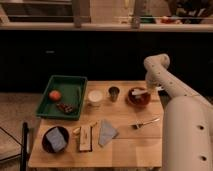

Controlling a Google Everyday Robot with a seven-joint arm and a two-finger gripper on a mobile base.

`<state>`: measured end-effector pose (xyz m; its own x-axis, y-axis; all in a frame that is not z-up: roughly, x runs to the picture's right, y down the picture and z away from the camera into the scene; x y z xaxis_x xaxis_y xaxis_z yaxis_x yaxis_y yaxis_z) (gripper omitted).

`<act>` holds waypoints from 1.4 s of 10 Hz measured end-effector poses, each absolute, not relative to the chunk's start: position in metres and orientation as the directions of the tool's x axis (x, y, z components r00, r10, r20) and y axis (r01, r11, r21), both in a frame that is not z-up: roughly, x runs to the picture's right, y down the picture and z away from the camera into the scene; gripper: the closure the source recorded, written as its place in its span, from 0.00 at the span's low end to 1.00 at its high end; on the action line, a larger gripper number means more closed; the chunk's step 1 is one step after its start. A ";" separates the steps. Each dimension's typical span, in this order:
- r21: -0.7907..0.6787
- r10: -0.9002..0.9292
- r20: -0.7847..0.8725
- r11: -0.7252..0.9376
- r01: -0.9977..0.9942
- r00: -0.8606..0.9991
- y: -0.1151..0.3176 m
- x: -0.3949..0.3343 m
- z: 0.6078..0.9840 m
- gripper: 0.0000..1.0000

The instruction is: Wipe red bowl with brush

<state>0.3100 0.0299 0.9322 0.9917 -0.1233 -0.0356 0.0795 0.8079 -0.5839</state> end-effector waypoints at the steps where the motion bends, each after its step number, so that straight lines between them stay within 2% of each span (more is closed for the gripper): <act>1: -0.587 -0.143 -0.005 0.802 0.113 0.990 0.034 0.301 0.929 0.97; 4: -0.607 -0.195 0.053 0.773 0.186 0.979 0.053 0.294 0.916 0.97; 7: -0.629 -0.183 0.030 0.761 0.160 0.983 0.062 0.324 0.909 0.97; 14: -0.619 -0.137 -0.056 0.782 0.074 0.989 0.043 0.348 0.921 0.97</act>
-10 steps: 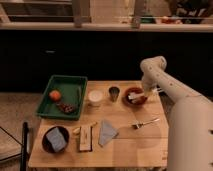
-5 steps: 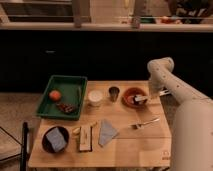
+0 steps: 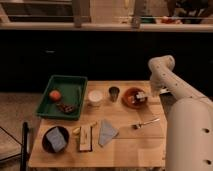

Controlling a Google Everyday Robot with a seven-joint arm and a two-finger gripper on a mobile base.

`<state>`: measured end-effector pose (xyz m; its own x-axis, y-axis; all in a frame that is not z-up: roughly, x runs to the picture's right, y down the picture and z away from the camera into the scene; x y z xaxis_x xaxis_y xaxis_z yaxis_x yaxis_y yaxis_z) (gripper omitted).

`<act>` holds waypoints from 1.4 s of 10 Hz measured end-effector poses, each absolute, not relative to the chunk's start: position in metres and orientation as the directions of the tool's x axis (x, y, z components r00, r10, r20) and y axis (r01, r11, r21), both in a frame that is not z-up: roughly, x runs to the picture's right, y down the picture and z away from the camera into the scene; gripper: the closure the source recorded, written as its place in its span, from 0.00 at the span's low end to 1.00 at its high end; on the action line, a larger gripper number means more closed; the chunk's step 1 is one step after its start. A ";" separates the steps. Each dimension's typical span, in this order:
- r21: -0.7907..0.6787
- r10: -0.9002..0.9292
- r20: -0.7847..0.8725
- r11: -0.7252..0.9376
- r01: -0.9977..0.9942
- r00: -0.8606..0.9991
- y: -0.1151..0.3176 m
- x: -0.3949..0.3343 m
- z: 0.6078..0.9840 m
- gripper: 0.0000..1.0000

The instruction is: Wipe red bowl with brush

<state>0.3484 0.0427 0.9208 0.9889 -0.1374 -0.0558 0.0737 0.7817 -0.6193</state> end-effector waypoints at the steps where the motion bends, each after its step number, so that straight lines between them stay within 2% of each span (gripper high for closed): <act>1: -0.607 -0.137 -0.059 0.791 0.073 0.989 0.036 0.343 0.924 0.97; 6: -0.568 -0.159 -0.009 0.813 0.126 0.987 0.026 0.304 0.921 0.97; 14: -0.515 -0.186 0.087 0.832 0.204 0.979 0.025 0.286 0.894 0.97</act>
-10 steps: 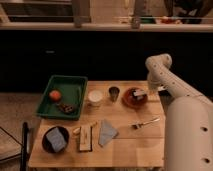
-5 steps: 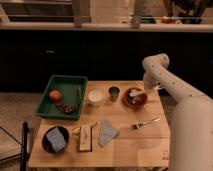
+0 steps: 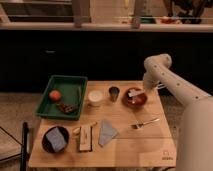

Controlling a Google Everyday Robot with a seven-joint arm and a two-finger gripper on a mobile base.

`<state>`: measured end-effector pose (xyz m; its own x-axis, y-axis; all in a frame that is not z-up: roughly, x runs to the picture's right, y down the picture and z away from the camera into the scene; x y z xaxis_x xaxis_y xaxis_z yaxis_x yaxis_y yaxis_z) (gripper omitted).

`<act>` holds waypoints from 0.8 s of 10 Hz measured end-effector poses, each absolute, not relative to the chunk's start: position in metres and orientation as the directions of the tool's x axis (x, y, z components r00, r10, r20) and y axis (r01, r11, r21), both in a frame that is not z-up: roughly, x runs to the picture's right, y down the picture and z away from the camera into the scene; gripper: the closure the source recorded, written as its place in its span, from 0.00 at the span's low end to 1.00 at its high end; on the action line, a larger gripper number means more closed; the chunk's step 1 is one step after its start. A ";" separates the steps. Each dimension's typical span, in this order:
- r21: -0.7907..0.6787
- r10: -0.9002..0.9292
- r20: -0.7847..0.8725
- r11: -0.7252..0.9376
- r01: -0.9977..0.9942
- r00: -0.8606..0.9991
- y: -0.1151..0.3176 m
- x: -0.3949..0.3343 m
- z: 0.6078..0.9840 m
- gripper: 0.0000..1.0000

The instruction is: Wipe red bowl with brush

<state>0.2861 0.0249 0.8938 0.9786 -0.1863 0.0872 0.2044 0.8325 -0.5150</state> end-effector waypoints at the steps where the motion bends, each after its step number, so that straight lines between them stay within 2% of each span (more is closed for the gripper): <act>1: -0.505 -0.190 0.097 0.836 0.213 0.977 0.023 0.283 0.890 0.97; 8: -0.483 -0.215 0.125 0.840 0.248 0.969 0.016 0.277 0.875 0.97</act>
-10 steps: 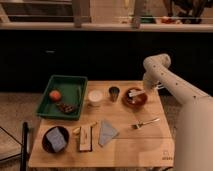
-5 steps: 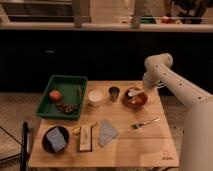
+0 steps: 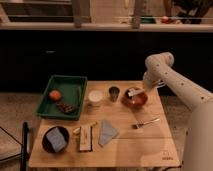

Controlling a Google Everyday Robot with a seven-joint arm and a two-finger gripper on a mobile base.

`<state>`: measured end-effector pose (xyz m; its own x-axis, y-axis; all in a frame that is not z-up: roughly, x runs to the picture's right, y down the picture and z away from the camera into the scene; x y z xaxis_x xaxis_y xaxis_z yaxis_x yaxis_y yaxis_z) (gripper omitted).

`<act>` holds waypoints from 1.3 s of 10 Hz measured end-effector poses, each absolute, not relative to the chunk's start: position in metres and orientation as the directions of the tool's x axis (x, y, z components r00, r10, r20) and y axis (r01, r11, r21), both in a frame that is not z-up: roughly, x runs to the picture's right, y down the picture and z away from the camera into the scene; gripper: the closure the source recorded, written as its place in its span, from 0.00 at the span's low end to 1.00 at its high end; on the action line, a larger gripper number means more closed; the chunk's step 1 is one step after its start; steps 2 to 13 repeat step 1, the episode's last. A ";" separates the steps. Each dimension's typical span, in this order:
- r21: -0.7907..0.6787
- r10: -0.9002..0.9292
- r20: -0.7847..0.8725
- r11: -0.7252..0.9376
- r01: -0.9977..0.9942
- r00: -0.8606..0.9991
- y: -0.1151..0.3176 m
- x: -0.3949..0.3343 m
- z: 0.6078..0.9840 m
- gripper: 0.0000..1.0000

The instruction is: Wipe red bowl with brush

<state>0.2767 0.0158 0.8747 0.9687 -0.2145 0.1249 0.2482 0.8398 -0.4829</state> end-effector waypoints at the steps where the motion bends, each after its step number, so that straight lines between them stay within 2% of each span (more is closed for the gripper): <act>1: -0.480 -0.217 0.127 0.840 0.251 0.968 0.015 0.276 0.873 0.97; 13: -0.480 -0.217 0.127 0.840 0.251 0.968 0.015 0.276 0.873 0.97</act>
